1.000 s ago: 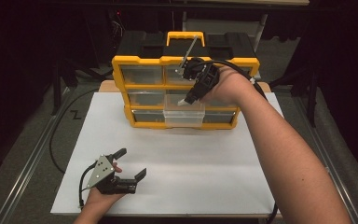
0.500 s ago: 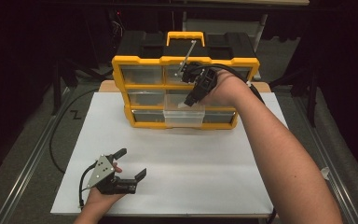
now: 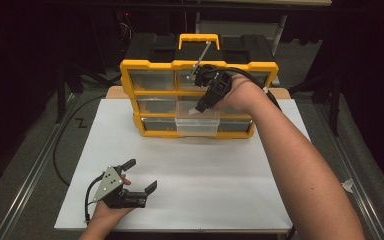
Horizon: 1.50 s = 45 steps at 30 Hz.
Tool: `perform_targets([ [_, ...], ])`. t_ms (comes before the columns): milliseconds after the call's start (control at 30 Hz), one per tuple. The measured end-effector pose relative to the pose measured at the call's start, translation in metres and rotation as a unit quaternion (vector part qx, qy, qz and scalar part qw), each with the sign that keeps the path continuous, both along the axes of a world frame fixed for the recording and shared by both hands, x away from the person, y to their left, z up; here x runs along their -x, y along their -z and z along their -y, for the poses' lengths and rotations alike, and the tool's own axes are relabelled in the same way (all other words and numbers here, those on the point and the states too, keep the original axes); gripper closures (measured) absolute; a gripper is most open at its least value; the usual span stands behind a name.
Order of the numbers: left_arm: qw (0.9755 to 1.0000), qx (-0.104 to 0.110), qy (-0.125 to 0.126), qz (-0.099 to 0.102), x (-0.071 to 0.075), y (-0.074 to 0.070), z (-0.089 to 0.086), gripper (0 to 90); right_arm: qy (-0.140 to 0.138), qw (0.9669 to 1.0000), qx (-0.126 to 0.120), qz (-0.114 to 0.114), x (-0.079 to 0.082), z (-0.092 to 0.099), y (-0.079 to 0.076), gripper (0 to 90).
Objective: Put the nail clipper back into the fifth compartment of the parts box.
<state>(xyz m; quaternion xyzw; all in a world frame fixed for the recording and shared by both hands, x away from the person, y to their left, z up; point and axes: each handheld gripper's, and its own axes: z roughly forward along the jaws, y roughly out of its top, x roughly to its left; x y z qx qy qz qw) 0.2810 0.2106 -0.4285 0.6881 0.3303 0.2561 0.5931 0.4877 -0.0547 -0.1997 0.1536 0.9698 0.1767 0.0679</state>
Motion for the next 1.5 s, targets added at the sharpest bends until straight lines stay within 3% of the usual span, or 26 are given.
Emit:
perform_targets([
  [67, 1.0, 0.0, 0.0, 0.001, 0.0, 0.0, 0.0, 1.2, 0.006, 1.0, -0.003, 0.001, 0.001, 0.0, -0.001, 54.1],
  [267, 1.0, -0.003, 0.001, 0.0, 0.0, 0.0, 0.001, 1.2, 0.009, 0.9999, -0.007, -0.003, 0.008, 0.006, -0.005, 44.2],
  [733, 1.0, -0.006, 0.001, -0.002, -0.001, 0.001, 0.001, 1.2, 0.023, 0.9996, -0.011, -0.008, 0.025, 0.034, -0.003, 42.1],
  [1500, 1.0, -0.005, -0.002, -0.003, -0.002, 0.001, 0.001, 1.2, 0.041, 0.9991, 0.002, -0.008, 0.057, 0.072, 0.003, 35.0],
])
